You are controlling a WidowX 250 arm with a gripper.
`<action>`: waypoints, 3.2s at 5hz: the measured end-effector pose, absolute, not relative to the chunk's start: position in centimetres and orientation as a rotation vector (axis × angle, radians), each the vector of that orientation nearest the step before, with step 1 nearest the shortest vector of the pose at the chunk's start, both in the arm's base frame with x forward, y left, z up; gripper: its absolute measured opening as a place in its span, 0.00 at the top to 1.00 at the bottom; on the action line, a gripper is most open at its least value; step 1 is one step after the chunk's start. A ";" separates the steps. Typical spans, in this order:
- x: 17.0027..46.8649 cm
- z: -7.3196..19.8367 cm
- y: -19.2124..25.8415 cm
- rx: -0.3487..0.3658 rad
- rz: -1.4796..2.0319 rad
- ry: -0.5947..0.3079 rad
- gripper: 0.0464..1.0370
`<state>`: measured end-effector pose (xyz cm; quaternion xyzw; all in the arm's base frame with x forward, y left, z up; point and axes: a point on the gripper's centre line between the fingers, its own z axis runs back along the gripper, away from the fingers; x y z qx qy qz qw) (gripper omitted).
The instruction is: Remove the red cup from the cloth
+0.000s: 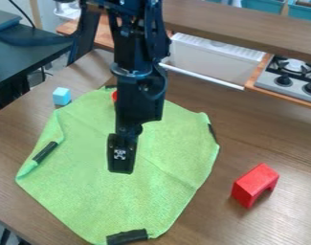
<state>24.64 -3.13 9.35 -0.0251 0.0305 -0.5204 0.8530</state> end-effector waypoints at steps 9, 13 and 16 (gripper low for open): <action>36.9 8.9 6.4 0.007 -0.841 -0.216 0.04; 38.8 3.4 10.5 0.077 -0.802 -0.230 0.04; 39.5 2.6 9.4 0.080 -0.815 -0.199 0.04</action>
